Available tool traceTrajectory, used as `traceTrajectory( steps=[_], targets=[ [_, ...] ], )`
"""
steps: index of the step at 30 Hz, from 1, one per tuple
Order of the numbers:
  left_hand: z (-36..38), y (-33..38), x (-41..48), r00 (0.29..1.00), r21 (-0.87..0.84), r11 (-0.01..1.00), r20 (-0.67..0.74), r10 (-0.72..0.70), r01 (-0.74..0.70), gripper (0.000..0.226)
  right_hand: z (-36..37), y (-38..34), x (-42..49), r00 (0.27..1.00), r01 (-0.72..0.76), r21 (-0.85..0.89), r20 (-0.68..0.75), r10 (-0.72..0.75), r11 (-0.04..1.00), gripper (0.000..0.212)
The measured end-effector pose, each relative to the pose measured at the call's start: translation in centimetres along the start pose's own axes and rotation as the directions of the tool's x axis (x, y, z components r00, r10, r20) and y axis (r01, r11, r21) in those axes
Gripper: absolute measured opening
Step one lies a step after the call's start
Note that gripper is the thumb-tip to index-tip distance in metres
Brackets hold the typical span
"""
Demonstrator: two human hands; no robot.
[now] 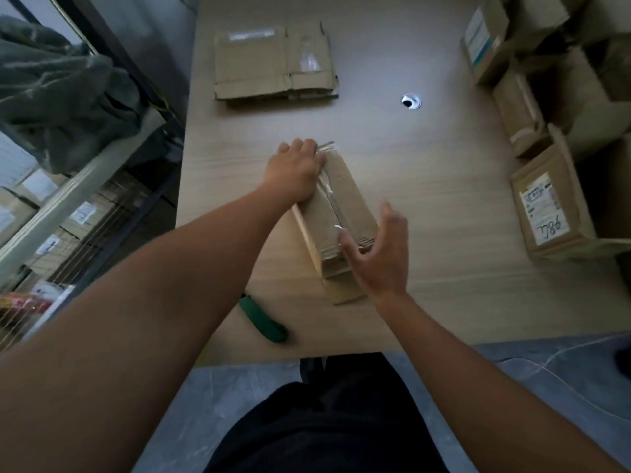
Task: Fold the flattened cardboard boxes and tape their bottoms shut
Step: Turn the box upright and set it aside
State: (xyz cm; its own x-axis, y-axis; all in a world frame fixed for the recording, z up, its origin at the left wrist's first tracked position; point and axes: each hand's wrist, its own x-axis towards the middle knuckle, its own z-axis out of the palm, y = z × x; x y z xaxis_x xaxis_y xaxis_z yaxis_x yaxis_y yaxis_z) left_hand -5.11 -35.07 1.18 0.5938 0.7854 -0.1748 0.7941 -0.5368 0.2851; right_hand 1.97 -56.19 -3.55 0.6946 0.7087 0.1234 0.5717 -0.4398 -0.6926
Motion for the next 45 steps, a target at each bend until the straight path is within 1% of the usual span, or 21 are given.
traceTrajectory(
  steps=[2, 3, 5, 7, 10, 12, 14, 15, 17, 19, 22, 24, 26, 29, 34, 36, 37, 39, 41, 43, 45],
  targets=[
    [0.2, -0.1, -1.1, 0.99, -0.061, 0.988, 0.013, -0.143, 0.143, 0.046, -1.1, 0.3, -0.2, 0.947, -0.319, 0.052, 0.044, 0.317, 0.946, 0.092],
    [0.5, -0.3, -1.9, 0.977, -0.108, 0.971, 0.042, -0.211, 0.215, 0.051, -1.7, 0.4, -0.2, 0.874, -0.481, 0.103, 0.133, 0.467, 0.871, 0.093],
    [0.8, -0.5, -3.7, 0.952, -0.232, 0.924, 0.119, -0.282, 0.303, 0.058, -3.0, 0.6, 0.4, 0.751, -0.645, 0.188, 0.331, 0.571, 0.74, 0.101],
    [1.1, -0.5, -5.3, 0.938, -0.399, 0.849, 0.16, -0.308, 0.347, 0.059, -4.2, 0.8, 1.7, 0.721, -0.674, 0.23, 0.413, 0.557, 0.702, 0.112],
    [0.7, 0.2, -7.5, 0.941, -0.638, 0.698, 0.139, -0.31, 0.325, 0.047, -5.8, -0.3, 4.0, 0.735, -0.675, 0.375, 0.412, 0.539, 0.635, 0.127],
    [-0.1, 0.5, -8.3, 0.955, -0.781, 0.567, 0.125, -0.27, 0.262, 0.045, -7.4, -1.9, 4.6, 0.804, -0.594, 0.533, 0.372, 0.463, 0.603, 0.093],
    [-1.1, 0.7, -9.1, 0.961, -0.914, 0.348, 0.127, -0.246, 0.21, 0.043, -8.6, -2.7, 5.2, 0.846, -0.529, 0.636, 0.349, 0.403, 0.562, 0.061],
    [-1.4, 0.4, -9.4, 0.96, -0.954, 0.239, 0.12, -0.254, 0.182, 0.04, -9.0, -2.9, 5.5, 0.86, -0.507, 0.659, 0.339, 0.382, 0.556, 0.056],
    [-1.5, -0.7, -9.9, 0.949, -0.979, 0.141, 0.1, -0.3, 0.148, 0.035, -9.6, -3.1, 5.8, 0.887, -0.456, 0.703, 0.308, 0.345, 0.546, 0.051],
    [-1.4, -1.8, -10.5, 0.944, -0.983, 0.122, 0.096, -0.316, 0.141, 0.038, -9.8, -3.0, 5.8, 0.899, -0.43, 0.739, 0.299, 0.32, 0.519, 0.045],
    [-1.4, -3.2, -11.2, 0.94, -0.974, 0.065, 0.189, -0.285, 0.216, 0.046, -9.5, -2.5, 5.3, 0.894, -0.448, 0.74, 0.358, 0.27, 0.502, 0.036],
    [-1.2, -3.5, -11.6, 0.934, -0.964, 0.047, 0.241, -0.265, 0.262, 0.054, -9.1, -2.0, 4.7, 0.873, -0.486, 0.704, 0.42, 0.249, 0.518, 0.054],
    [-0.5, -3.2, -11.8, 0.92, -0.95, 0.106, 0.25, -0.302, 0.293, 0.068, -8.6, -1.3, 4.1, 0.85, -0.516, 0.642, 0.466, 0.246, 0.567, 0.082],
    [1.5, -2.3, -12.5, 0.878, -0.928, 0.177, 0.231, -0.418, 0.328, 0.104, -7.8, -0.3, 2.5, 0.827, -0.531, 0.577, 0.512, 0.231, 0.621, 0.079],
    [3.9, -1.7, -12.9, 0.838, -0.93, 0.093, 0.272, -0.472, 0.354, 0.084, -6.8, 1.4, -0.1, 0.825, -0.531, 0.553, 0.512, 0.241, 0.643, 0.068],
    [4.2, -1.5, -12.7, 0.806, -0.916, 0.088, 0.294, -0.515, 0.391, 0.102, -7.0, 1.7, -0.8, 0.831, -0.533, 0.555, 0.486, 0.271, 0.638, 0.074],
    [4.2, -1.1, -12.7, 0.763, -0.91, 0.064, 0.303, -0.572, 0.409, 0.113, -7.4, 1.7, -0.9, 0.856, -0.503, 0.565, 0.431, 0.286, 0.654, 0.077],
    [3.9, -0.1, -12.7, 0.656, -0.906, 0.009, 0.3, -0.692, 0.423, 0.125, -8.7, 1.5, -1.1, 0.939, -0.336, 0.542, 0.252, 0.233, 0.77, 0.078],
    [3.4, 1.3, -13.1, 0.595, -0.904, -0.037, 0.31, -0.741, 0.425, 0.128, -10.0, 1.0, -1.0, 0.995, -0.055, 0.405, 0.098, 0.017, 0.913, 0.068],
    [3.4, 2.3, -13.4, 0.6, -0.902, -0.046, 0.322, -0.733, 0.429, 0.122, -10.7, 0.0, -0.3, 0.948, 0.291, 0.2, 0.07, -0.31, 0.936, 0.05],
    [3.5, 2.7, -13.3, 0.623, -0.907, -0.042, 0.32, -0.714, 0.418, 0.11, -10.4, -1.6, 0.4, 0.796, 0.566, 0.046, 0.228, -0.56, 0.823, 0.043]
  ],
)
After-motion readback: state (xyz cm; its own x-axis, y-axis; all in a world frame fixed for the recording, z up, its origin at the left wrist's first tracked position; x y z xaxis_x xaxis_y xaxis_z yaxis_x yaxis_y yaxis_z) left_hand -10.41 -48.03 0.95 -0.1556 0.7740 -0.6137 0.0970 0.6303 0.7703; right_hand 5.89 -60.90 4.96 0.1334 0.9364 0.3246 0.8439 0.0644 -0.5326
